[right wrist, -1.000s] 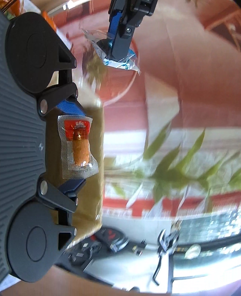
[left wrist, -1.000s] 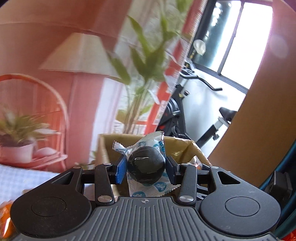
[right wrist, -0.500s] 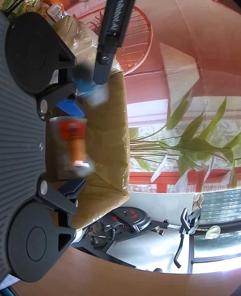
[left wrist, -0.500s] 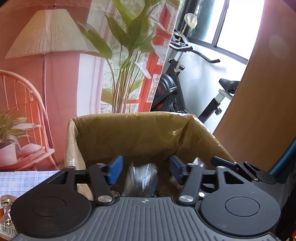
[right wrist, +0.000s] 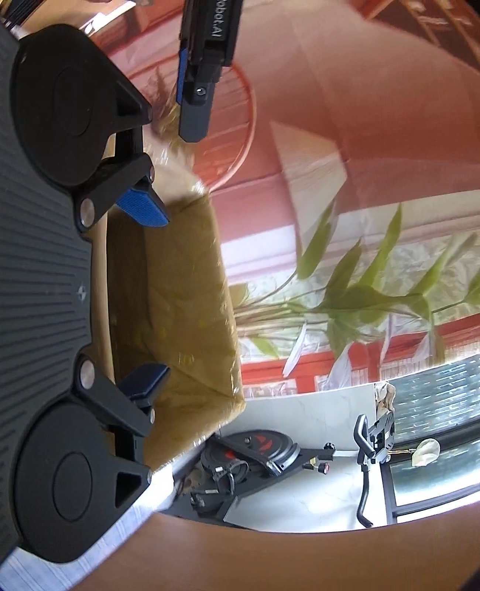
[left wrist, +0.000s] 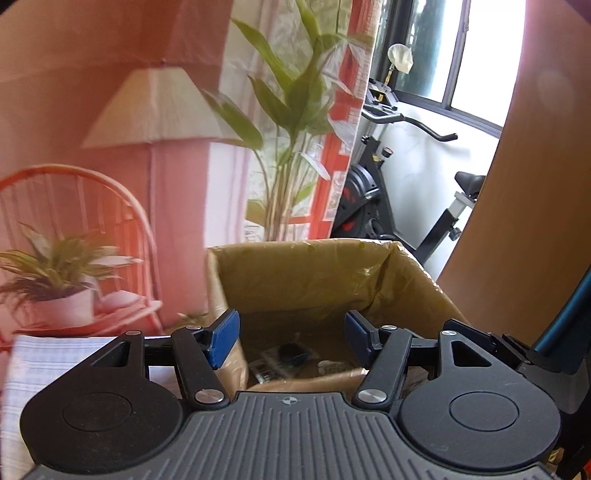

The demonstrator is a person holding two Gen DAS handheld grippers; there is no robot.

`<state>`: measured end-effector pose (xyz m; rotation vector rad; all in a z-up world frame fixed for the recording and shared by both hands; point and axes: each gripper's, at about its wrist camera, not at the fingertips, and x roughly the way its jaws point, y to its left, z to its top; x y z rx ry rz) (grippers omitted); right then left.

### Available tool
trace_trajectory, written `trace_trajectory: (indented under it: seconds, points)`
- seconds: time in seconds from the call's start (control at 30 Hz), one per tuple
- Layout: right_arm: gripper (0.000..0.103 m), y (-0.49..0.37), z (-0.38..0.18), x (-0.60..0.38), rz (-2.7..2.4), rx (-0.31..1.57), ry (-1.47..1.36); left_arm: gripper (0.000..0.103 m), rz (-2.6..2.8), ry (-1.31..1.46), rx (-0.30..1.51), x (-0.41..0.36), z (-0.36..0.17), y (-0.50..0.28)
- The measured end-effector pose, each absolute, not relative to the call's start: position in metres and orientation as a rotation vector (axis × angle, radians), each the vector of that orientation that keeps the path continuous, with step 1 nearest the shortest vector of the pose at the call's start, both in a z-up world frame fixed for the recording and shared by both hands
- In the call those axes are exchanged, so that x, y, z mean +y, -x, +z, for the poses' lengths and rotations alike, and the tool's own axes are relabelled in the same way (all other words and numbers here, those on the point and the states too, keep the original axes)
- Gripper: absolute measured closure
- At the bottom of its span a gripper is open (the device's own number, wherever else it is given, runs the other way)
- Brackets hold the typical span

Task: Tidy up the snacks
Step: 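Move both tools back over the remaining snack pile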

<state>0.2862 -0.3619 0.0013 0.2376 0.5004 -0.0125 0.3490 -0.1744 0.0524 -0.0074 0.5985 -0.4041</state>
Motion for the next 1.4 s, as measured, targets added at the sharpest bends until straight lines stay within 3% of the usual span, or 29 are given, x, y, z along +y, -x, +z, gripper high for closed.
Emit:
trace_trajectory:
  seconds: [0.3, 0.93, 1.4]
  points:
    - [0.019, -0.253, -0.001, -0.324, 0.065, 0.504, -0.318, 0.037, -0.32, 0.014, 0.623, -0.121, 0.054, -0.306]
    - [0.019, -0.23, -0.075, -0.215, 0.29, 0.682, -0.256, 0.031, -0.113, 0.057, 0.667, 0.04, -0.018, -0.254]
    - [0.019, -0.237, -0.115, -0.181, 0.34, 0.794, -0.228, 0.03, -0.078, 0.063, 0.703, 0.058, -0.072, -0.228]
